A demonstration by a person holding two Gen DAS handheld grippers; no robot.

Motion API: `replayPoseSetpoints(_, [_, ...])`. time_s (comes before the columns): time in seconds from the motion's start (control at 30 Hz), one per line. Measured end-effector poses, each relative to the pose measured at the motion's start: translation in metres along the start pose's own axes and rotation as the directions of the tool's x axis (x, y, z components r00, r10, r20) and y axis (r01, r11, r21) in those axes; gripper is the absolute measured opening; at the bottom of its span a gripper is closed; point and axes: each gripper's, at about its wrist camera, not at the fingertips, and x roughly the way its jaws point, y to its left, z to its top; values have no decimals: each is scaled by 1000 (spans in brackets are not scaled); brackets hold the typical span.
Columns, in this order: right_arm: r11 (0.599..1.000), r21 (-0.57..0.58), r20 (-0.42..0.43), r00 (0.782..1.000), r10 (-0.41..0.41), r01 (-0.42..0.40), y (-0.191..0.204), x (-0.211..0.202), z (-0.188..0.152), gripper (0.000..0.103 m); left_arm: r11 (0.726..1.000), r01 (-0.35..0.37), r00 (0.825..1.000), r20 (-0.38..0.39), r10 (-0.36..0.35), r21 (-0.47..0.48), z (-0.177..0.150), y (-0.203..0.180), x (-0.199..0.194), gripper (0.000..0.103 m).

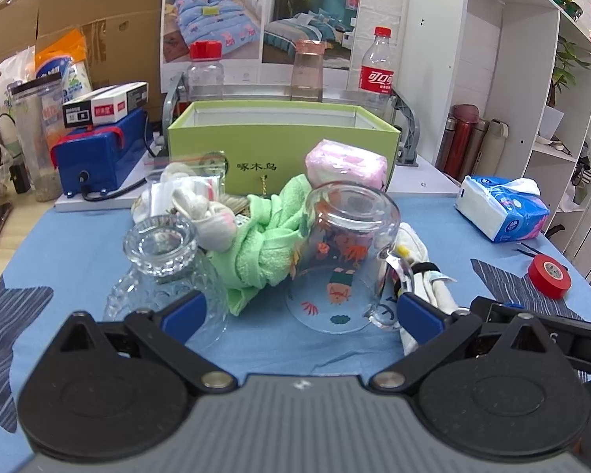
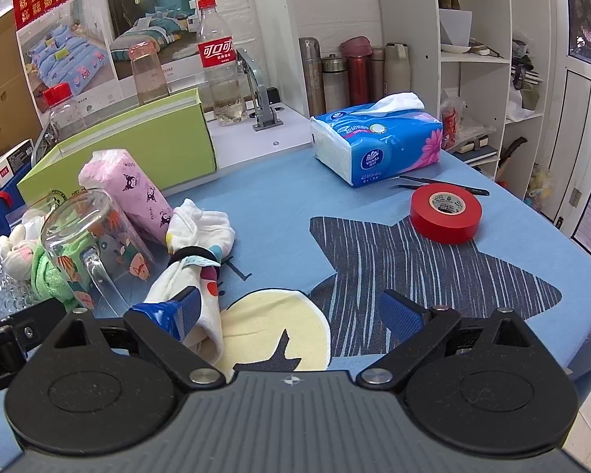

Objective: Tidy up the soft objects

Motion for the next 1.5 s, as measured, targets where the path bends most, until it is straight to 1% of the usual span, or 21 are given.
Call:
replayPoseSetpoints(0.33, [1000,-7,-4,1000,1,-1,1,1,-1,85,1000,-6,1000,-2,6,6,4,5,-2,103])
replayPoseSetpoints(0.5, [1000,-13,-12,1000,-26,26,-3,2,5,85,998,-52,998,20,52,23,20,22,-12,103])
replayPoseSetpoints(0.6, [999,-14,-16,999,-36,36,-7,2,11,85,997,-79,996,51,78,19,36,39,-24,103])
replayPoseSetpoints(0.73, [999,-34,-8,1000,5,-6,-1,2,23,85,993,-113,989,101,112,11,65,68,-36,103])
replayPoseSetpoints(0.87, [996,-44,-10,997,74,-75,12,9,38,85,986,-167,981,98,166,-8,94,98,-26,102])
replayPoseSetpoints(0.93, [993,-51,-12,994,110,-110,20,14,46,85,979,-203,976,83,204,-15,106,112,-16,102])
replayPoseSetpoints(1.0, [990,-58,-5,992,125,-125,27,18,52,85,972,-233,969,69,235,-35,114,124,-6,102])
replayPoseSetpoints(1.03, [990,-59,0,992,128,-128,29,20,54,85,971,-236,969,65,238,-41,117,127,-2,102])
replayPoseSetpoints(1.1, [990,-55,3,992,128,-128,30,26,58,85,976,-211,976,40,213,-45,122,131,9,102])
replayPoseSetpoints(1.17, [991,-40,-7,992,128,-128,29,32,60,85,986,-162,987,2,162,-32,126,130,24,102])
replayPoseSetpoints(1.2, [991,-32,-13,992,128,-128,28,35,60,85,992,-125,992,-20,125,-17,128,127,35,102])
replayPoseSetpoints(1.27, [992,-15,-23,992,128,-128,25,41,59,85,996,-89,994,-69,90,20,129,119,56,102])
replayPoseSetpoints(1.33, [992,-2,-36,992,124,-124,23,47,59,85,996,-65,990,-123,71,58,128,112,82,102])
replayPoseSetpoints(1.4, [993,3,-47,992,119,-119,21,51,59,85,997,-48,979,-196,58,54,128,111,106,102])
replayPoseSetpoints(1.47, [994,8,-54,992,112,-112,20,54,59,85,998,-19,969,-244,31,54,128,112,128,102])
replayPoseSetpoints(1.5, [994,8,-58,992,111,-111,20,55,59,85,998,-31,964,-264,46,59,128,113,136,102])
